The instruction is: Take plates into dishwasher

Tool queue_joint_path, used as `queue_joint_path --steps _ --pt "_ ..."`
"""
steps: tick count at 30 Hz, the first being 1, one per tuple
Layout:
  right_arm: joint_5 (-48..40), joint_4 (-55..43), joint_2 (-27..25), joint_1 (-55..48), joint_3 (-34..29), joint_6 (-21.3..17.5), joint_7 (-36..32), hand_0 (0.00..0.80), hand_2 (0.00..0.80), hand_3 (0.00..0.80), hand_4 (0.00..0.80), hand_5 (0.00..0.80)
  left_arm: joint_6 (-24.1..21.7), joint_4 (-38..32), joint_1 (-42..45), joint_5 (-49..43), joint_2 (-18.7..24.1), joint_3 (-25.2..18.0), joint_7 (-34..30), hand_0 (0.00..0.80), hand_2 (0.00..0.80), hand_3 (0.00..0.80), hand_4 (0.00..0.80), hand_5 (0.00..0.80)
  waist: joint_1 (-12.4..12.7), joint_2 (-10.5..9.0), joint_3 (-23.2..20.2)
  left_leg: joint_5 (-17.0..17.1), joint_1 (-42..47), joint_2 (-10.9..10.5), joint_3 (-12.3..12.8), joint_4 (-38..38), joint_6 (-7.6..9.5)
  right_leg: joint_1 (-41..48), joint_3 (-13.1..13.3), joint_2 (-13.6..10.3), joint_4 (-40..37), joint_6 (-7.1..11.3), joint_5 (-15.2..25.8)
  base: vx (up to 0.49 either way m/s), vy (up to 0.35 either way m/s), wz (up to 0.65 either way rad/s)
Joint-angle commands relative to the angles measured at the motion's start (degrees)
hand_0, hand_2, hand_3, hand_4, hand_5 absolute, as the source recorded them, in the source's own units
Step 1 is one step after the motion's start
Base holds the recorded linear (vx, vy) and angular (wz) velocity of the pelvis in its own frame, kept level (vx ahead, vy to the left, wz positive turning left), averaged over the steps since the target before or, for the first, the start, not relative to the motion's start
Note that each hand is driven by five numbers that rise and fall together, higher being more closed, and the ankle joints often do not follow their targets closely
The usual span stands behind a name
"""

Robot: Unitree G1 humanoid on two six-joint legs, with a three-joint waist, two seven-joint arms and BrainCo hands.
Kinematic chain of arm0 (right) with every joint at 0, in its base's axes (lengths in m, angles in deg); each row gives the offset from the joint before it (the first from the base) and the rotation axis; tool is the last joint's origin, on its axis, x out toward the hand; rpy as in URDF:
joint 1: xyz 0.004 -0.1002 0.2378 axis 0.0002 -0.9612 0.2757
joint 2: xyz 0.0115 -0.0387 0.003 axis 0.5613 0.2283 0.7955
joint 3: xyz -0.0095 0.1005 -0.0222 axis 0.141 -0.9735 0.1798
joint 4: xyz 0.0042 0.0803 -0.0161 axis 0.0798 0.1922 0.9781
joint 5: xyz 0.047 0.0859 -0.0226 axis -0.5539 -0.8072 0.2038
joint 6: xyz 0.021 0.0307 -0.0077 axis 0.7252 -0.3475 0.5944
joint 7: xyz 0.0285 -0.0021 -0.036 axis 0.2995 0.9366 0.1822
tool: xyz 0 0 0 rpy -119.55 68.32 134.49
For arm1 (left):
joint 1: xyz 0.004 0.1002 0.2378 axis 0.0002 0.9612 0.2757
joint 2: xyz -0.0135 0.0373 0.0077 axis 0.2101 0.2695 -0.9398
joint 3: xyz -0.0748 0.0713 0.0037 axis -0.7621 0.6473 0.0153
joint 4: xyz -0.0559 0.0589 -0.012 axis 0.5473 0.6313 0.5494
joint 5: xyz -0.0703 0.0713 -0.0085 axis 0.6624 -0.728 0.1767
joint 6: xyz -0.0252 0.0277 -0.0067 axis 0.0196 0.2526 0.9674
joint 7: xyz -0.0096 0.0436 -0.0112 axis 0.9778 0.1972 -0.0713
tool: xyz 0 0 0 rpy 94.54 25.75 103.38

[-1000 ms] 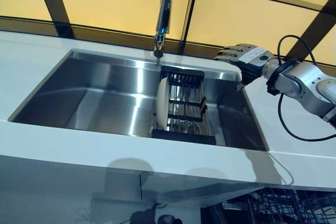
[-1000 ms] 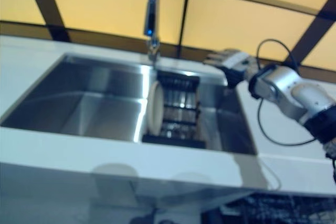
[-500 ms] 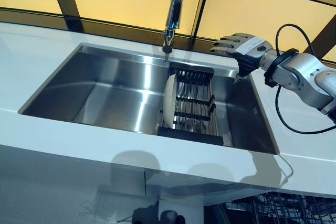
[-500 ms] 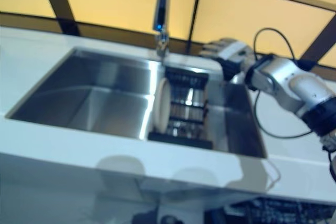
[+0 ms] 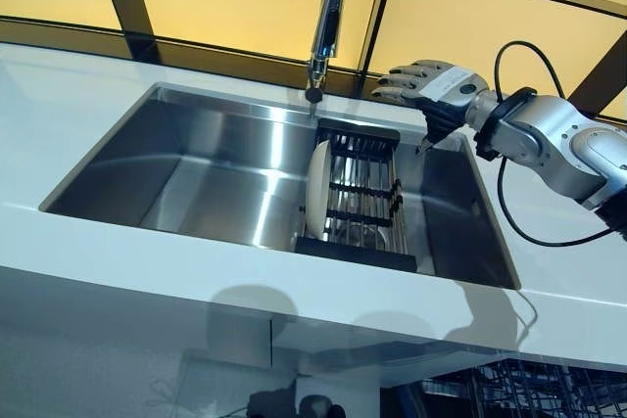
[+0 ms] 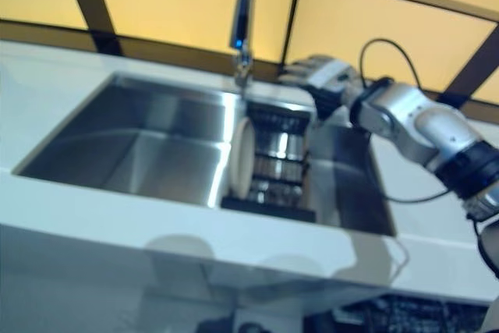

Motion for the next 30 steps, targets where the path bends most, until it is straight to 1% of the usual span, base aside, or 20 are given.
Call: queue_joint_path --steps 1,8,20,30 --pt "-1.27 -0.69 -0.31 7.06 2.13 2.65 -0.01 0.000 0.000 0.000 0.000 0.000 -0.89 0.47 -0.59 1.46 0.92 0.25 0.90 0.000 0.000 0.000 0.000 0.000 2.16 -1.61 -1.01 -0.41 -0.98 0.15 -1.42 -0.20 -1.29 2.45 0.07 -1.10 -0.07 4.80 -0.86 0.006 -0.001 0.06" --pt "-1.80 -1.65 1.27 8.75 2.94 4.09 -0.67 0.000 0.000 0.000 0.000 0.000 -1.09 0.52 -0.51 2.12 0.98 0.52 0.97 0.000 0.000 0.000 0.000 0.000 2.78 -1.50 -0.28 -0.21 -1.70 0.06 -1.80 -0.20 -1.32 2.00 -0.50 -1.23 -0.07 4.71 -0.91 -0.003 0.001 0.04" --pt "-3.13 -3.04 2.68 9.32 3.84 4.93 -1.98 0.000 0.000 0.000 0.000 0.000 -1.00 0.15 -0.77 3.11 1.09 0.57 0.55 0.000 0.000 0.000 0.000 0.000 3.49 -1.61 0.69 0.04 -2.59 -0.09 -2.39 -0.20 -1.30 1.38 -1.29 -1.39 -0.07 4.64 -0.92 -0.004 0.001 0.06" --pt "-2.62 -3.68 3.18 8.50 4.20 4.09 -3.73 0.000 0.000 0.000 0.000 0.000 -1.79 -0.35 -0.60 4.23 1.14 0.71 0.67 0.000 0.000 0.000 0.000 0.000 3.77 -1.42 1.69 0.42 -3.25 -0.12 -2.48 -0.20 -1.37 0.85 -1.83 -1.52 -0.07 4.61 -0.72 0.000 0.000 0.00"
